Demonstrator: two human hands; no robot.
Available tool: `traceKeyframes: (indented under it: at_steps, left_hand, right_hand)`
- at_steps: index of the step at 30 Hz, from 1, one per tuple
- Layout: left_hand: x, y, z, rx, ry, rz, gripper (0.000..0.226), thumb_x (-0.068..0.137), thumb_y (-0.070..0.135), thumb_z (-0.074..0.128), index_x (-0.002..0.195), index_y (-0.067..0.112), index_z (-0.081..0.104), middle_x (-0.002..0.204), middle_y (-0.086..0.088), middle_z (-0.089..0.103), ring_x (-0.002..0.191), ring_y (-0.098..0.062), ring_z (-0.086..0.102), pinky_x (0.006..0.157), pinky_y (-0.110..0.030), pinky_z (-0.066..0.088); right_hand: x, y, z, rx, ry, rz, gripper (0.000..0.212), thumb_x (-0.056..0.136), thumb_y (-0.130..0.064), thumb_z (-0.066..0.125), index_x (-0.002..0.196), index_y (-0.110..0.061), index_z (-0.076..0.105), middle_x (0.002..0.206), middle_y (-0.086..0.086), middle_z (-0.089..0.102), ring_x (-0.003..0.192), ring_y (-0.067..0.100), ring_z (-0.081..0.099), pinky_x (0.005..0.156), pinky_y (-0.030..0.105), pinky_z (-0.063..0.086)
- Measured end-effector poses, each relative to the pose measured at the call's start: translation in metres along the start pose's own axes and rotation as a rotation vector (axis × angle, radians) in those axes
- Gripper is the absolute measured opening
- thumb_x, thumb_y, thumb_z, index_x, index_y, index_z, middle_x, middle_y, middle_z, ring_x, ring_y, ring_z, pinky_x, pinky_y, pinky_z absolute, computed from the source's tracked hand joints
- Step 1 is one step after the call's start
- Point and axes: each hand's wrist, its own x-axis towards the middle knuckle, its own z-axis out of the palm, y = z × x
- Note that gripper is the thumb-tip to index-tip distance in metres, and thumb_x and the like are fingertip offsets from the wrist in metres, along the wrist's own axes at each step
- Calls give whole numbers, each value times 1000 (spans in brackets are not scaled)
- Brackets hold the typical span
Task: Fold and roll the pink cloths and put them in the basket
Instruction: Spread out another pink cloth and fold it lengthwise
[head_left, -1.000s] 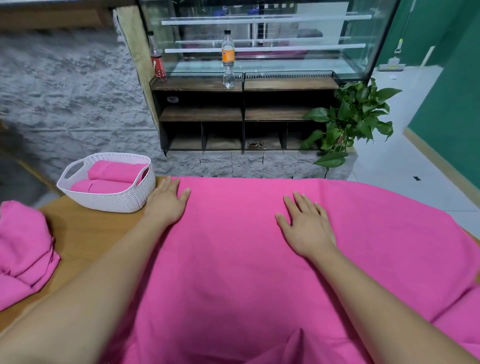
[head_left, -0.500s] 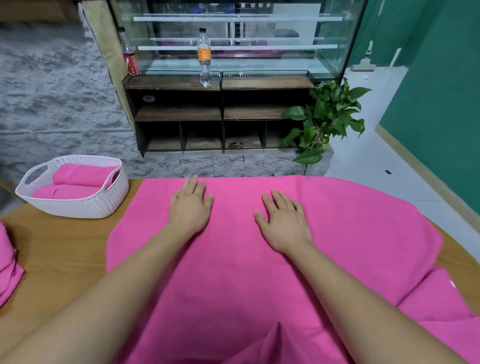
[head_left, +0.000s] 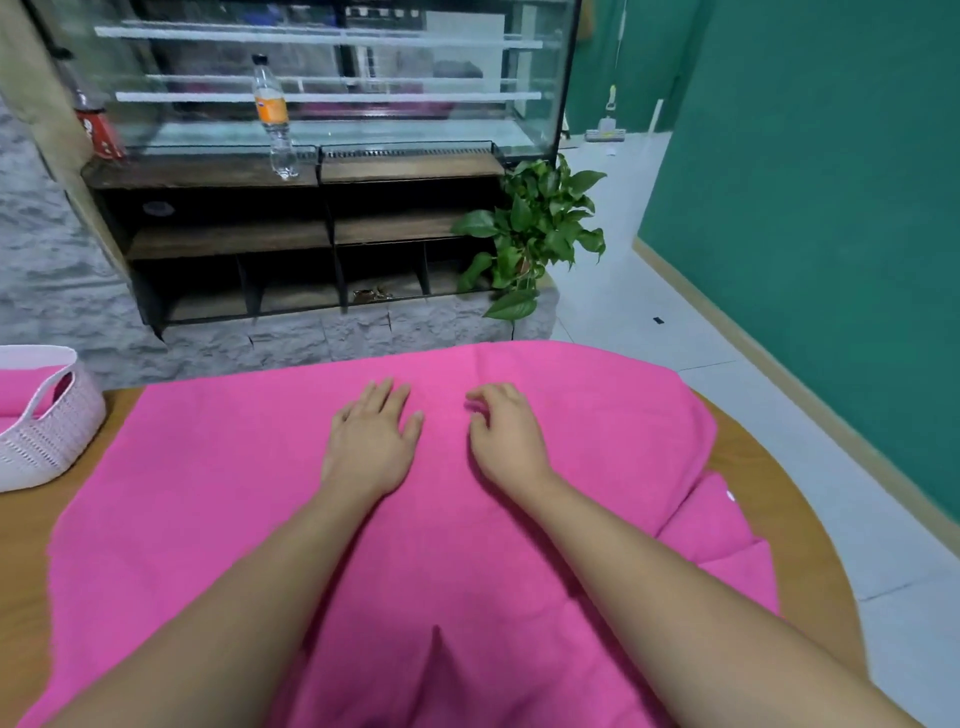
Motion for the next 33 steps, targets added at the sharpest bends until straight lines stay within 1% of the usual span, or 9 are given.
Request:
traceKeyframes:
  at_steps: [4,8,11,14,21,24,28,31,33]
  left_hand:
    - [0,-1,2,8,18,8,63,108,58,29,163,28,34,172,2,27,160,-17,19,128,-46,20]
    - [-1,-1,1,15,30,9,63,108,58,29,163,27,35,171,1,29,160,-18,21,127,-46,21]
    - [0,-1,1,23,31,13,64,108,59,28,163,27,35,171,1,30,160,-19,21,127,-47,22]
    - [0,-1,1,18,27,10,64,108,60,27,163,28,34,172,2,27,160,-18,20,127,-48,21]
    - [12,-12,3,27,13,1,64,107,61,25,164,32,32,173,6,24,161,-15,17,129,-45,20]
    - [23,-16,1,34,8,-35,64,108,59,24,164,31,32,173,5,23,161,-16,17,129,-45,18]
    - [41,-20,-4,50,6,-51,63,108,59,23,165,32,30,174,5,22,161,-17,18,126,-49,23]
    - [56,-25,-4,26,18,-55,60,108,57,29,161,30,38,172,3,28,159,-19,23,122,-51,26]
    - [64,-28,-4,-32,75,-39,56,107,53,35,152,24,51,165,-3,42,154,-24,35,118,-54,33]
  right_hand:
    - [2,52,-73,-120,130,62,37,87,3,56,118,-12,71,120,10,65,116,31,56,105,40,43]
    - [-13,116,-148,-260,308,250,39,91,0,51,124,-11,67,124,14,61,119,37,54,106,46,42]
    - [-40,149,-165,-263,418,375,34,99,-10,51,131,-9,60,129,18,57,121,39,50,108,49,39]
    - [-60,158,-159,-212,466,376,32,105,-20,50,135,-11,55,132,15,54,124,35,48,112,51,37]
    - [-54,168,-165,-330,364,311,32,110,-28,42,137,-15,54,133,10,56,121,33,47,108,49,36]
    - [-44,180,-172,-376,345,352,35,111,-30,37,137,-14,54,133,11,57,123,33,47,108,50,35]
    - [-32,193,-175,-447,324,365,37,110,-30,36,139,-13,53,133,14,56,121,36,48,106,53,36]
    - [-27,194,-172,-521,319,324,37,110,-31,38,136,-11,55,129,14,58,117,36,49,102,51,38]
    - [-27,190,-169,-576,309,286,35,110,-33,40,134,-13,56,126,12,58,114,34,49,99,50,38]
